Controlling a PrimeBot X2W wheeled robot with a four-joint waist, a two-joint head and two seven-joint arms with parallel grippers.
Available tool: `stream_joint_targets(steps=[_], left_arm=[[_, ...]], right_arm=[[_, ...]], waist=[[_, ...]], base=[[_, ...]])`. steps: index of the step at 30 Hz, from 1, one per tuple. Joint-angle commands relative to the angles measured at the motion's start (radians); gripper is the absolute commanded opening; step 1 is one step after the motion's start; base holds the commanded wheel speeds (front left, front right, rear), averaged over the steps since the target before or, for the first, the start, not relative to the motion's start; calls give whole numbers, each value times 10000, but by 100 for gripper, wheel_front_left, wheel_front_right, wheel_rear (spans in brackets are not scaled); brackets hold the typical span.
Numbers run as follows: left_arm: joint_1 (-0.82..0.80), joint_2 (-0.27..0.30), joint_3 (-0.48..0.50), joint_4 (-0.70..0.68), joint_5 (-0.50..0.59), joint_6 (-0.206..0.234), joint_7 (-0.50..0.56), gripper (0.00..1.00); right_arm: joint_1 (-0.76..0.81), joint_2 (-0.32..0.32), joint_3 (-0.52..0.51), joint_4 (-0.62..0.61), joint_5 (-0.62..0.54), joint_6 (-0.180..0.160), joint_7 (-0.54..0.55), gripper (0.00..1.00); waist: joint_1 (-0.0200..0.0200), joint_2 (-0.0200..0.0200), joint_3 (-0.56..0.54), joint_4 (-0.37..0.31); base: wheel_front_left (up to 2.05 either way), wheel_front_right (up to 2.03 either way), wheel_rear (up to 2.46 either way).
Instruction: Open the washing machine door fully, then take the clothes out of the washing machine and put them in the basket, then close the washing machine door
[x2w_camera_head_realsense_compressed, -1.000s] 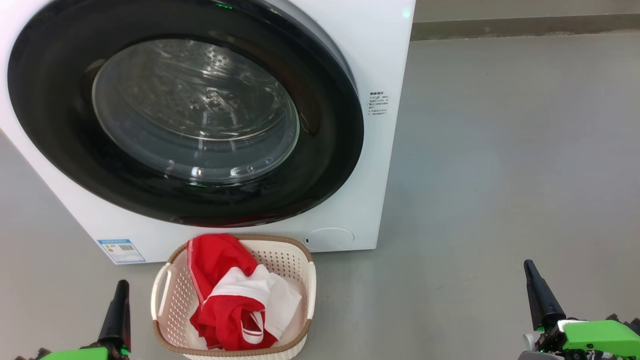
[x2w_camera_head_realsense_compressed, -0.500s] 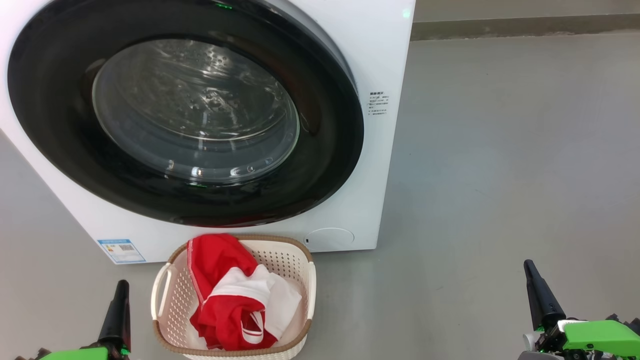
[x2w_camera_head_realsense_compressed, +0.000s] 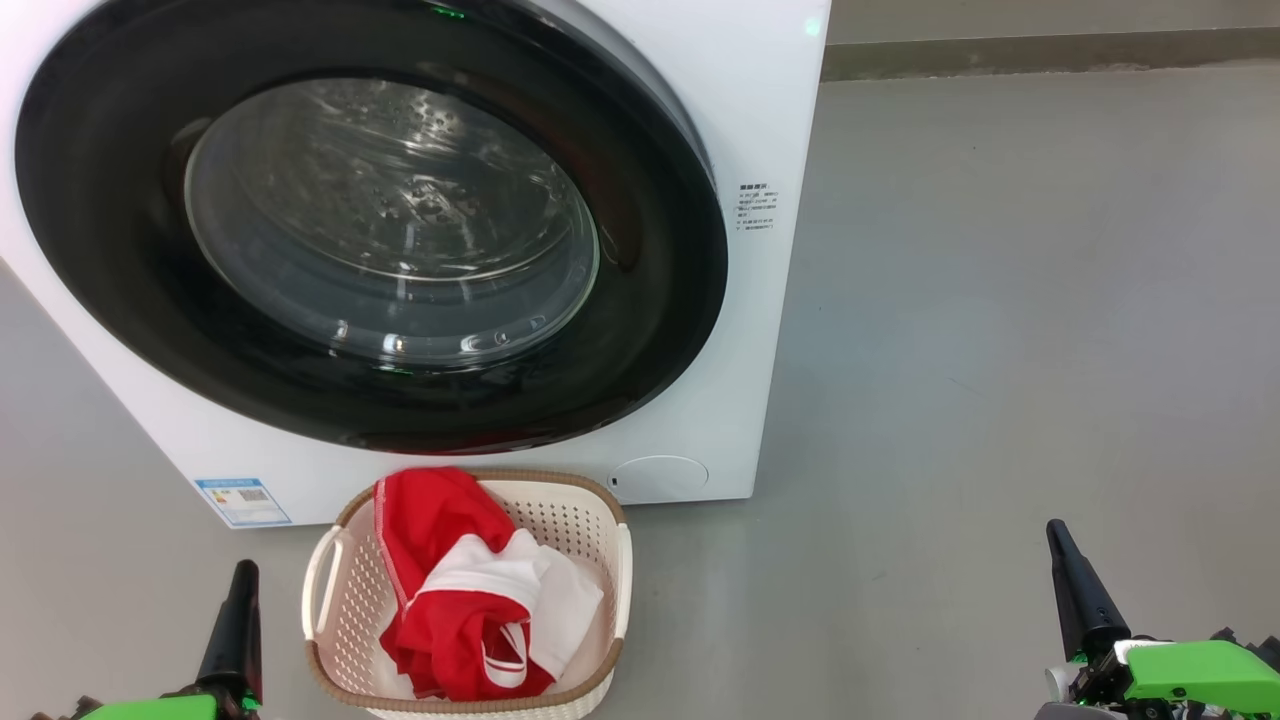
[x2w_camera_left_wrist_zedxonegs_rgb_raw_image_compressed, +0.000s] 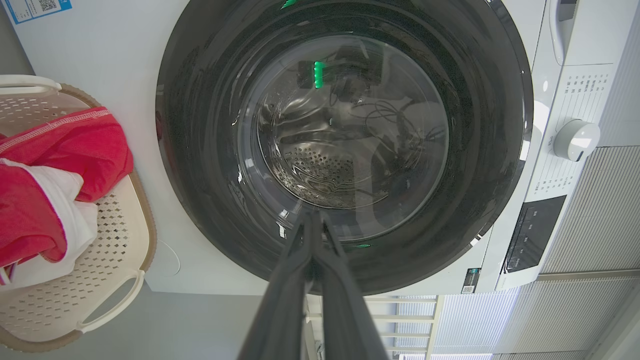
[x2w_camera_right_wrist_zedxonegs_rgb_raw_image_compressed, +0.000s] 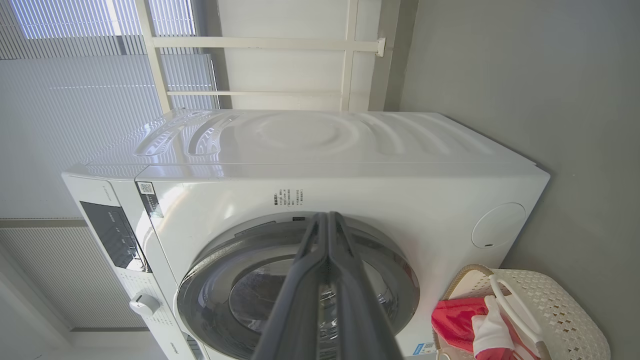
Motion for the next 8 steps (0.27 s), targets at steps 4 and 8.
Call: stream_joint_targets(steps=[4,8], left_arm=[[-387,164,355,-192,33,-31,68,0],[-387,163,356,-192,34,-31,69,0]], right_arm=[[-457,-36,239,-296,-32,-9,71,0],[-458,-35,238,-296,-33,-9,72,0]], waist=[[0,0,0,0],[0,0,0,0]], base=[[0,0,0],[0,0,0]])
